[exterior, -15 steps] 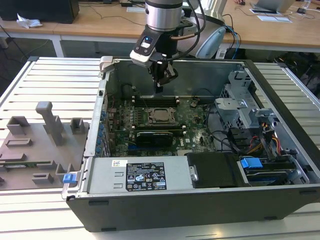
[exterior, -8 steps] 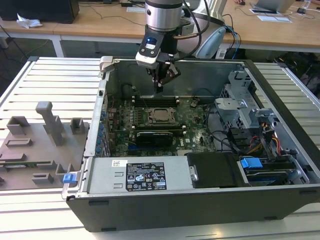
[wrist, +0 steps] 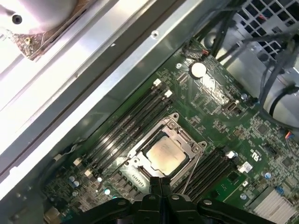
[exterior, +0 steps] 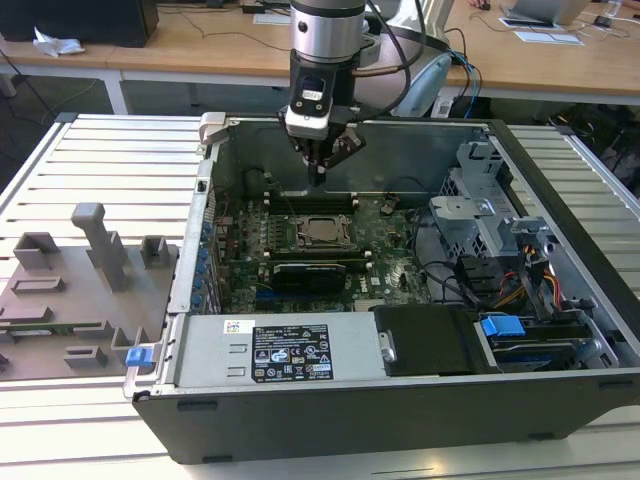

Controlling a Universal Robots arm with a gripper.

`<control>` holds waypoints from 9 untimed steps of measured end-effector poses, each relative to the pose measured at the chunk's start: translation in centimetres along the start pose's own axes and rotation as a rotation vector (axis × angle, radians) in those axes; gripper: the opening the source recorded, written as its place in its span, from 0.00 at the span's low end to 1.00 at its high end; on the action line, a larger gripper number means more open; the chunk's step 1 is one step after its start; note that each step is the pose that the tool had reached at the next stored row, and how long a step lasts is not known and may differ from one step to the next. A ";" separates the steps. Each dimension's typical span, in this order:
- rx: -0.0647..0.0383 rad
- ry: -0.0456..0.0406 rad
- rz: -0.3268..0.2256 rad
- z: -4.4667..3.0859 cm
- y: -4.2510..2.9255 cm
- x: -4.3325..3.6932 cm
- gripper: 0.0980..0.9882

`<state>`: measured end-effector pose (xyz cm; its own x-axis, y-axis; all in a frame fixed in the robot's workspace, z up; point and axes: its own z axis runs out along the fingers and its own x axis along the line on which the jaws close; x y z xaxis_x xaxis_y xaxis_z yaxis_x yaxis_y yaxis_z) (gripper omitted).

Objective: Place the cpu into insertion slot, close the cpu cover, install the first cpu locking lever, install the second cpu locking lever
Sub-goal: 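Install the first cpu locking lever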

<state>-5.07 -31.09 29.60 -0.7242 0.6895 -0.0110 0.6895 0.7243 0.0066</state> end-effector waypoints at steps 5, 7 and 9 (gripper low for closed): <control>-0.001 0.0007 -0.112 0.00 0.00 0.00 0.01; -0.001 0.0009 -0.136 0.00 0.00 0.00 0.01; -0.002 0.0011 -0.173 0.00 0.00 0.00 0.01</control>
<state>-5.07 -31.09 29.60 -0.8322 0.5544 -0.0109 0.5543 0.8323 0.0066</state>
